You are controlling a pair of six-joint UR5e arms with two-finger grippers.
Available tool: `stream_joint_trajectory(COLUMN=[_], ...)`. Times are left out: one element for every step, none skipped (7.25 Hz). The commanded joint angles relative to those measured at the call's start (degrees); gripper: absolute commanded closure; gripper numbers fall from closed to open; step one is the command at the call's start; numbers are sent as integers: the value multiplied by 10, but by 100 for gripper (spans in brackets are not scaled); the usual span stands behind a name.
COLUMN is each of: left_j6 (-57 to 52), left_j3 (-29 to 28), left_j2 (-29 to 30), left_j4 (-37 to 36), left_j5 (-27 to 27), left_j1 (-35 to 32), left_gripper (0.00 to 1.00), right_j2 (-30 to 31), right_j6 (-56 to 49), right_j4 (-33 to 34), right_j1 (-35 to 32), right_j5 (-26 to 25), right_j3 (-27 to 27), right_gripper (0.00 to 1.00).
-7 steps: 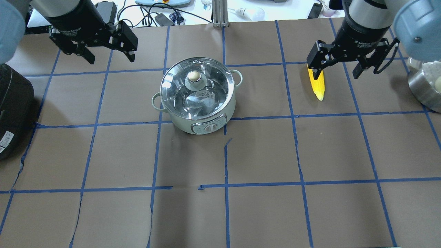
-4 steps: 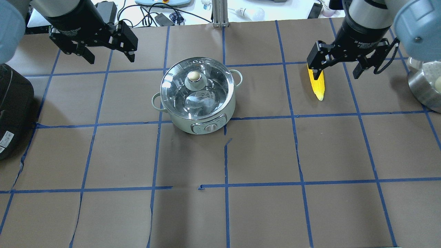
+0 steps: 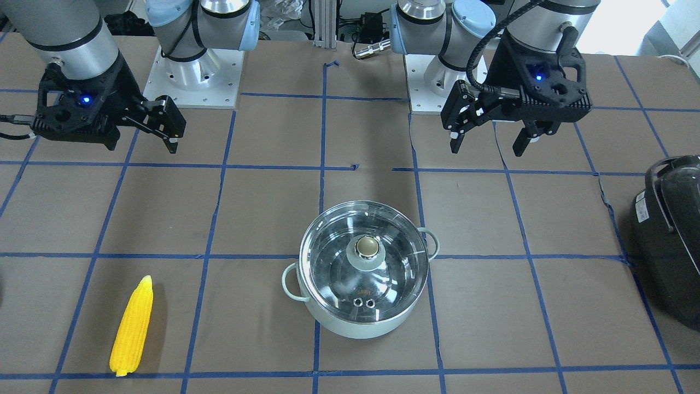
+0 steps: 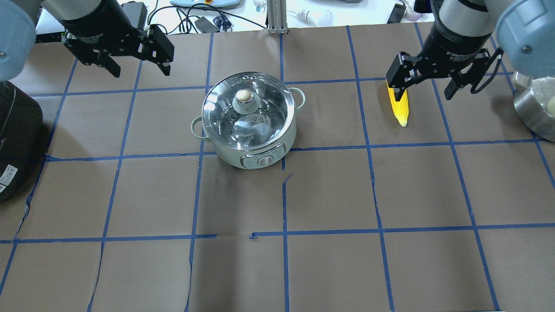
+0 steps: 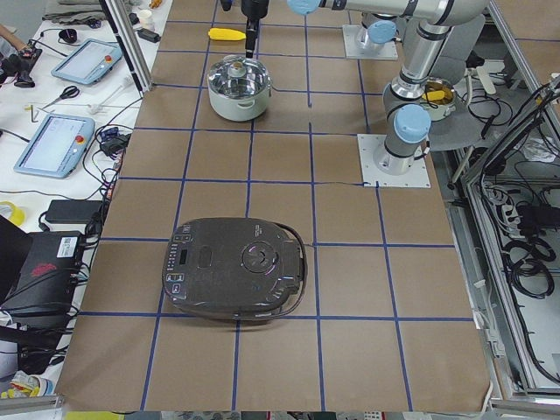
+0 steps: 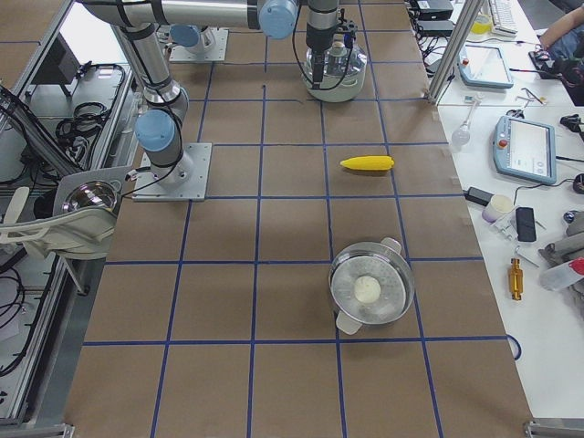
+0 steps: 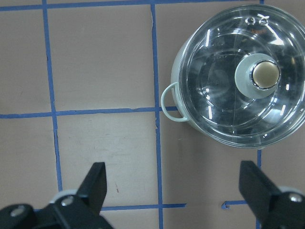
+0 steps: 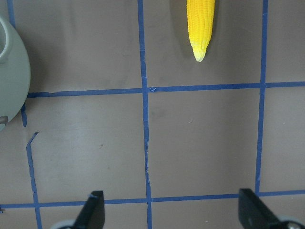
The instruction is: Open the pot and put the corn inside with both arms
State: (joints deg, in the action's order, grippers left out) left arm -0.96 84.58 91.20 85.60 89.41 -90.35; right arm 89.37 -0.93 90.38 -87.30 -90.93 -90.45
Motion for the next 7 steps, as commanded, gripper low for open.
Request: stream_joint_trajectory(left_j6=[0,0,0,0,0,0,0], left_j3=[1,1,1,1,1,3,1], left_j2=[0,0,0,1,1,3,11], left_j4=[-1,-1,-1,-2,-2,-2,-4], left_j5=[0,0,0,0,0,0,-1], left_j1=[0,0,0,0,0,0,1], left_gripper=[0,0,0,0,0,0,0], right_j2=[0,0,-1,0,-1,-1,0], right_j6=[1,1,1,1,1,1,0], right_j4=[1,1,1,1,1,1,0], right_j1=[-1,0,0,-1,0,-1,0], right_j5=[5,4,6,5,1,0,-1], right_j3=[-2,-1,-2,-2,-3,-2,-2], right_gripper=[0,0,0,0,0,0,0])
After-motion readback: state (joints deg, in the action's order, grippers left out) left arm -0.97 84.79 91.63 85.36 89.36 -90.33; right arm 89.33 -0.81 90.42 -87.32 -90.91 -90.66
